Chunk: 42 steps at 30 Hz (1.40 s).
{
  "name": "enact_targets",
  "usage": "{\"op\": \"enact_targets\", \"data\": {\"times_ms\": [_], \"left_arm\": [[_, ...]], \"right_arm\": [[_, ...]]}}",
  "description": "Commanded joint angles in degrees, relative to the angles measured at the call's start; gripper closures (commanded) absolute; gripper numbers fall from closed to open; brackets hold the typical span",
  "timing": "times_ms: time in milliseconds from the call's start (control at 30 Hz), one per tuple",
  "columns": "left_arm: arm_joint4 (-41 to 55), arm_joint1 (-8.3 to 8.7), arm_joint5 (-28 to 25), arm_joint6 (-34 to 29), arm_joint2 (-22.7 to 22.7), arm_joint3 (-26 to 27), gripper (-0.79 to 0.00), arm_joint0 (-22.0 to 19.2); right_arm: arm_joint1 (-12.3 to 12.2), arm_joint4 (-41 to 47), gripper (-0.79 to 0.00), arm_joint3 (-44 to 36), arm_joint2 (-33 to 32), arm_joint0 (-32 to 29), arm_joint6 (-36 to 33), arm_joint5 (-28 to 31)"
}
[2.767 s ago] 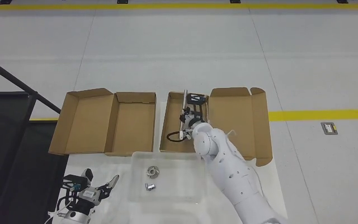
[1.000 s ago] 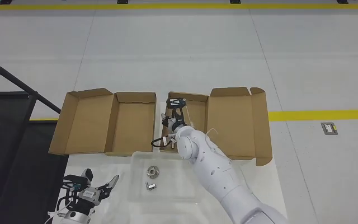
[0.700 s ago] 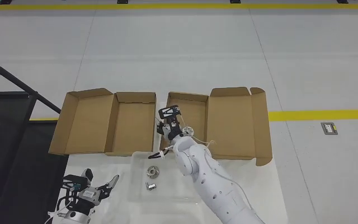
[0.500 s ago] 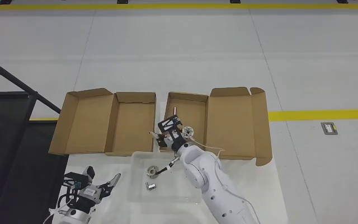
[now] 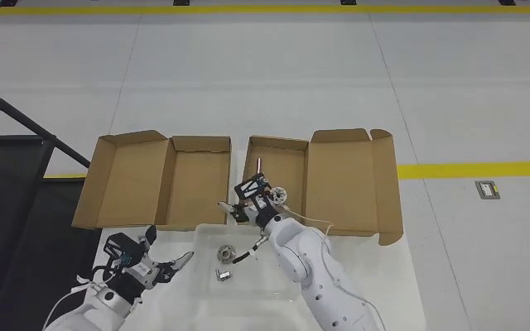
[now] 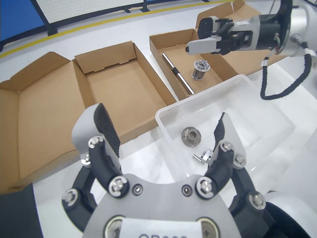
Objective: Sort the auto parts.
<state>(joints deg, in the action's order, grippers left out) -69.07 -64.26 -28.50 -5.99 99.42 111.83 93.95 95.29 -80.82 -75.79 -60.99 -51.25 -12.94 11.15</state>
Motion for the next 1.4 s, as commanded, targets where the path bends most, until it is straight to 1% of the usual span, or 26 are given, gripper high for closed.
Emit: {"op": "enact_targets", "data": {"times_ms": [0, 100, 133, 300, 333, 367, 400, 433, 467, 500, 933, 1000, 1033, 1067, 1133, 1200, 1267, 1333, 1367], "left_arm": [[-1.4, 0.02, 0.8, -1.4, -1.0, 0.1, -0.785, -1.2], [-2.9, -0.07, 2.3, -3.5, -3.6, -0.1, -0.785, -3.2], [-3.4, -0.06, 2.0, -4.0, -4.3, 0.0, -0.785, -3.6], [-7.9, -0.10, 1.1, -7.2, -9.6, -0.2, -0.785, -6.8], [-7.7, -0.14, 0.9, -7.5, -10.3, -0.3, -0.785, -7.1], [-7.8, -0.19, 1.0, -8.3, -11.2, -0.4, -0.785, -7.8], [-8.3, -0.25, 1.4, -9.6, -12.1, -0.3, -0.785, -8.5], [-9.0, -0.31, 2.0, -11.0, -13.1, -0.1, -0.785, -9.3], [-9.6, -0.36, 2.1, -12.7, -14.3, 0.1, -0.785, -9.9], [-9.8, -0.38, 1.8, -13.8, -15.0, 0.3, -0.785, -10.3], [-9.8, -0.38, 1.8, -13.8, -15.0, 0.3, -0.785, -10.3], [-9.9, -0.39, 2.0, -13.7, -15.0, 0.3, -0.785, -10.3], [-9.9, -0.40, 2.1, -13.4, -15.3, 0.2, -0.785, -10.1], [-9.9, -0.37, 1.4, -13.8, -15.6, 0.1, -0.785, -10.1], [-9.8, -0.28, 0.5, -15.7, -15.7, 0.4, -0.785, -10.6], [-9.0, -0.15, -1.4, -19.1, -16.0, 1.0, -0.785, -11.5], [-8.7, -0.01, -3.3, -24.1, -16.5, 1.6, -0.785, -12.8], [-8.7, 0.04, -4.7, -30.7, -18.3, 2.0, -0.785, -14.5], [-8.7, 0.07, -5.8, -32.9, -19.1, 2.2, -0.785, -15.3]], "right_arm": [[-0.8, -3.4, -0.785, -2.2, -0.8, -2.7, 4.4, 2.5], [-2.5, -7.9, -0.785, -8.1, -3.0, -8.4, 8.7, 8.9], [-2.8, -8.9, -0.785, -9.5, -3.4, -9.7, 9.1, 10.1], [-5.7, -15.1, -0.785, -20.8, -7.0, -19.1, 12.5, 24.1], [-6.0, -15.6, -0.785, -21.9, -7.4, -20.0, 13.1, 25.8], [-6.5, -16.5, -0.785, -23.2, -7.6, -21.1, 14.2, 29.6], [-7.1, -17.8, -0.785, -24.4, -7.5, -21.5, 15.8, 35.8], [-7.7, -19.4, -0.785, -25.0, -8.5, -21.7, 17.2, 39.7], [-8.2, -20.3, -0.785, -25.1, -9.6, -22.4, 18.3, 40.8], [-8.5, -20.9, -0.785, -25.2, -10.3, -23.0, 18.9, 41.0], [-8.6, -21.0, -0.785, -25.1, -10.5, -23.3, 18.9, 40.7], [-8.7, -20.8, -0.785, -24.3, -10.4, -22.7, 18.6, 40.2], [-8.7, -20.0, -0.785, -23.2, -10.8, -22.3, 18.3, 38.8], [-8.7, -18.6, -0.785, -22.4, -10.8, -21.8, 18.9, 39.2], [-9.1, -17.5, -0.785, -21.5, -11.8, -21.8, 20.1, 39.6], [-9.6, -17.0, -0.785, -21.7, -13.0, -22.8, 21.6, 40.5], [-10.1, -16.9, -0.785, -22.2, -14.3, -24.2, 23.4, 41.5], [-10.8, -17.3, -0.785, -23.0, -15.8, -25.7, 25.6, 42.1], [-10.9, -17.5, -0.785, -23.2, -16.1, -26.2, 26.1, 42.4]]}}
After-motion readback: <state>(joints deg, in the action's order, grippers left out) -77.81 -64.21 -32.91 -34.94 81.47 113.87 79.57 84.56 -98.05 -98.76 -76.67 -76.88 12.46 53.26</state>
